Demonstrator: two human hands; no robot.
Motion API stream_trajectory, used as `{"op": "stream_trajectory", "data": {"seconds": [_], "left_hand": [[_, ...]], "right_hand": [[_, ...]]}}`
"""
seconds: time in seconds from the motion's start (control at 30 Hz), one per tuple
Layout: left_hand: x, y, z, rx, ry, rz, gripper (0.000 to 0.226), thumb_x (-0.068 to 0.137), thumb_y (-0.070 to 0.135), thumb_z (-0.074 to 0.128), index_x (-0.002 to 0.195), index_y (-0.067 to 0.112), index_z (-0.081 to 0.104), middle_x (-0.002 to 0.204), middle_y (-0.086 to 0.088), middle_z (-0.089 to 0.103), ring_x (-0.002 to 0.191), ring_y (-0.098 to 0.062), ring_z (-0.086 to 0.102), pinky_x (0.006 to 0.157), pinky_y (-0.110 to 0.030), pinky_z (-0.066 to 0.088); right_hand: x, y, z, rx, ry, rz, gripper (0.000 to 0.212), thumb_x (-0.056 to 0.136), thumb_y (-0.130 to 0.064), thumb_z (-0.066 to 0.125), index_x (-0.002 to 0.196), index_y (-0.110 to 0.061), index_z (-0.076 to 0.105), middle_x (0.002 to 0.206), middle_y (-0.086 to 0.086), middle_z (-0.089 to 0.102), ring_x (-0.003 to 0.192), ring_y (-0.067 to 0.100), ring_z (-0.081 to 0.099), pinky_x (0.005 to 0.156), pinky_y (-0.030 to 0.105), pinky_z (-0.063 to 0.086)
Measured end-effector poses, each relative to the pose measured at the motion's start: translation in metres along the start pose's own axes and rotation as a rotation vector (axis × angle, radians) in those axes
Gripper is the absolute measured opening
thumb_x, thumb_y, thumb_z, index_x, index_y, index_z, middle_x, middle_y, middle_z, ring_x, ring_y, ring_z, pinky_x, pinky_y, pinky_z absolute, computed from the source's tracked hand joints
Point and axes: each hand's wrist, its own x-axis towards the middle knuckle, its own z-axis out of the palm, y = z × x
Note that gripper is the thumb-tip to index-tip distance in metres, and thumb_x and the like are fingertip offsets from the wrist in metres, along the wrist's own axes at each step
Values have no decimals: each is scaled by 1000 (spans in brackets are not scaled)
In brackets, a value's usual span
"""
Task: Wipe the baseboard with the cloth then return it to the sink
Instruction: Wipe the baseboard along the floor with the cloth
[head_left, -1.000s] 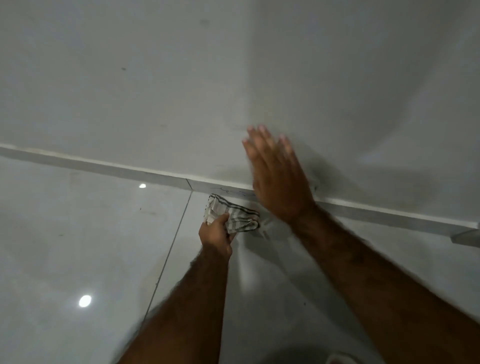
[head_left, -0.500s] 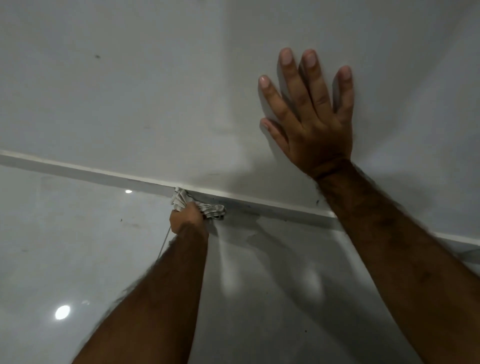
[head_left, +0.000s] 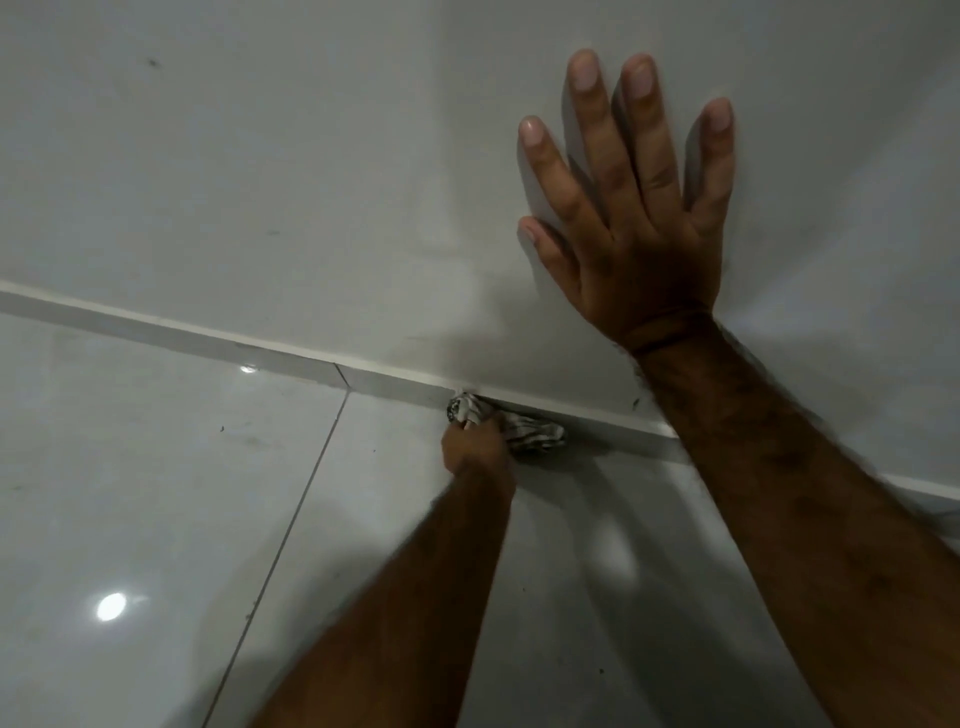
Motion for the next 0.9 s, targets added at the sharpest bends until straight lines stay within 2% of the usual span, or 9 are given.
{"op": "stream_trajectory", "data": {"seconds": [0.13, 0.23, 0.33, 0.47, 0.53, 0.63, 0.7, 0.8, 0.9], "left_hand": [[35, 37, -37, -54, 106, 89, 5, 82, 8, 73, 84, 10, 70, 102, -14, 75, 81, -29, 73, 71, -40, 65], [52, 75, -54, -321, 178, 133, 37, 89, -13, 58, 120, 5, 67, 103, -14, 69, 72, -22, 67, 52, -26, 60], [34, 63, -35, -237, 122, 59, 40, 91, -14, 55, 122, 10, 63, 96, -14, 69, 72, -23, 66, 52, -26, 58], [1, 4, 2, -77, -159, -76, 33, 88, -16, 60, 114, 4, 63, 98, -15, 70, 87, -33, 68, 67, -34, 65], [-3, 1, 1, -9, -171, -71, 37, 88, -13, 64, 122, -1, 65, 102, -16, 71, 92, -33, 68, 82, -40, 62], [23, 36, -34, -43, -92, 82, 42, 92, -10, 58, 133, -4, 61, 94, -18, 70, 80, -23, 71, 65, -32, 61], [47, 69, -63, -174, 15, 179, 46, 91, -15, 57, 130, 8, 62, 82, -13, 73, 75, -27, 78, 55, -31, 61], [82, 82, -78, -197, 117, 164, 46, 92, -9, 60, 136, 3, 57, 119, -26, 70, 111, -46, 70, 73, -41, 62], [58, 48, -48, -108, -159, 48, 43, 102, 26, 52, 136, 1, 53, 123, -34, 64, 108, -52, 67, 98, -65, 53]], "right_hand": [[1, 1, -2, 1, -9, -7, 51, 108, -49, 56, 153, -23, 57, 152, 11, 57, 138, 35, 58, 111, 65, 36], [0, -1, -2, 20, -12, 0, 51, 109, -47, 56, 152, -22, 57, 153, 12, 57, 138, 36, 57, 110, 67, 39], [2, 0, -2, 20, -24, 2, 51, 109, -47, 56, 153, -21, 57, 153, 13, 57, 138, 37, 57, 109, 68, 41], [1, -1, -2, 19, -17, 4, 50, 109, -46, 57, 152, -22, 58, 152, 13, 57, 138, 36, 58, 109, 67, 40], [0, -1, -2, 23, -14, -5, 49, 109, -45, 56, 152, -22, 58, 152, 13, 57, 138, 37, 58, 109, 68, 40], [0, -1, -2, 39, -25, -3, 49, 110, -44, 54, 153, -21, 56, 154, 13, 56, 139, 38, 56, 110, 68, 39], [-1, -1, -3, 41, -23, 3, 50, 110, -44, 54, 154, -21, 56, 154, 13, 56, 139, 38, 56, 110, 68, 39], [0, -2, -2, 43, -18, 1, 49, 109, -44, 55, 152, -21, 58, 153, 13, 57, 139, 37, 57, 110, 68, 39], [-1, -1, -2, 37, -12, 8, 49, 109, -44, 56, 152, -21, 58, 152, 13, 57, 138, 37, 57, 110, 67, 39]]}}
